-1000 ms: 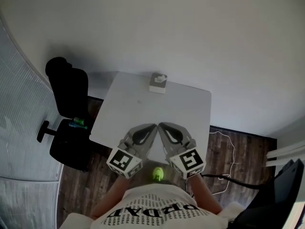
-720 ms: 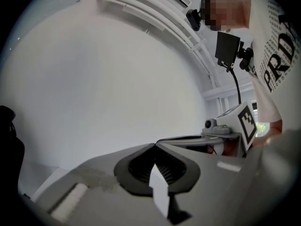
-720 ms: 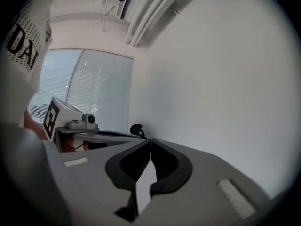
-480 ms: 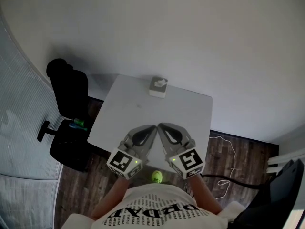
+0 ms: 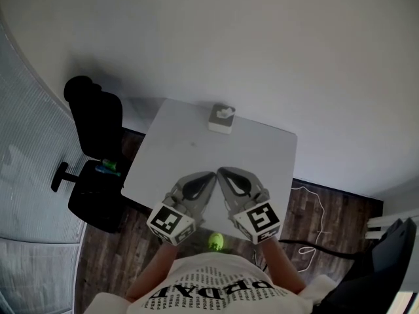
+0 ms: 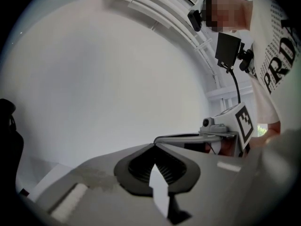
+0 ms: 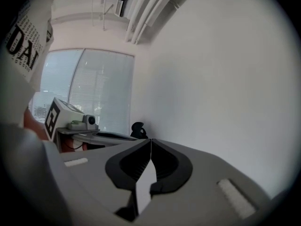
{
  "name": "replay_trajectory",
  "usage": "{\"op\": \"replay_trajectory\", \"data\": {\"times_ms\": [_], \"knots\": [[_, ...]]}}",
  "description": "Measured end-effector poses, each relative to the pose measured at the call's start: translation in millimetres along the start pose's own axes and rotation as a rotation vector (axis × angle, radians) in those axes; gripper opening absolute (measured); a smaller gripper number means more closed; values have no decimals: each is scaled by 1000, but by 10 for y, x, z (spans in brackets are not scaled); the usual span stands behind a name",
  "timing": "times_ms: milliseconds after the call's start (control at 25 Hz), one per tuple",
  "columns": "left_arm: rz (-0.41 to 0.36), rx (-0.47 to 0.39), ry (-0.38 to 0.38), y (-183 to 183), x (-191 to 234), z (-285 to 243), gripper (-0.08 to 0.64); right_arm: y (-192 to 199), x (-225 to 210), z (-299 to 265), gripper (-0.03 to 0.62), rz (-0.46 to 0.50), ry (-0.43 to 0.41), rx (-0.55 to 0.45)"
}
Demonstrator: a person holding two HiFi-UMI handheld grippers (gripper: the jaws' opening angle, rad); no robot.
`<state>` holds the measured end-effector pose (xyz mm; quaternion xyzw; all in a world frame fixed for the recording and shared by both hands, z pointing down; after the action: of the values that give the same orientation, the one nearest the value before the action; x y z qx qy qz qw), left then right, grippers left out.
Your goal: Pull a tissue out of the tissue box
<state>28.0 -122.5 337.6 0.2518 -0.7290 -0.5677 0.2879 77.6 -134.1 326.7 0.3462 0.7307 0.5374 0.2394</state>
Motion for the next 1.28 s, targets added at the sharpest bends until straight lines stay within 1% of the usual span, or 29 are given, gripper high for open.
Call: {"op": "replay_trajectory", "data": {"times_ms": [160, 360, 480, 640, 760, 840, 960, 1040, 1160, 1280], "knots": [[7, -1, 32, 1, 134, -104, 3, -29, -75, -96, 9, -2, 17, 28], [-3, -13, 54, -150, 349, -233, 3, -152, -242, -270, 9, 15, 59, 19], [-24, -13, 74, -240, 503, -290, 3, -249, -315, -402, 9, 11, 76, -2], [-52, -25, 99, -365, 750, -405, 3, -343, -460, -595, 9, -11, 109, -1], [-49, -21, 136, -360, 908, -499, 3, -409, -529, -733, 9, -10, 141, -11], [-39, -6, 159, -344, 1000, -544, 3, -408, -568, -820, 9, -11, 166, -6], [-49, 6, 190, -337, 1100, -579, 3, -394, -606, -932, 9, -30, 205, 2], [-40, 10, 213, -290, 1200, -673, -8, -375, -702, -1045, 9, -38, 228, 9], [-33, 22, 219, -256, 1364, -846, -8, -326, -884, -1215, 9, -50, 249, 31], [-44, 36, 216, -242, 1428, -891, -8, -289, -938, -1286, 9, -40, 262, 40]]}}
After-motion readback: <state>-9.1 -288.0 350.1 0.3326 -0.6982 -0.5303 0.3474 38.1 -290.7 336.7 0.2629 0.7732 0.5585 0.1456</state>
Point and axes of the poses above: the fingertips, and each gripper's own axes: z backward along the fingers, x to its left, y out of its underside, the point moved 3 cm from there along z, backward along the fingers, and after that the axes turned 11 degrees about x, right-handed, at the moved point
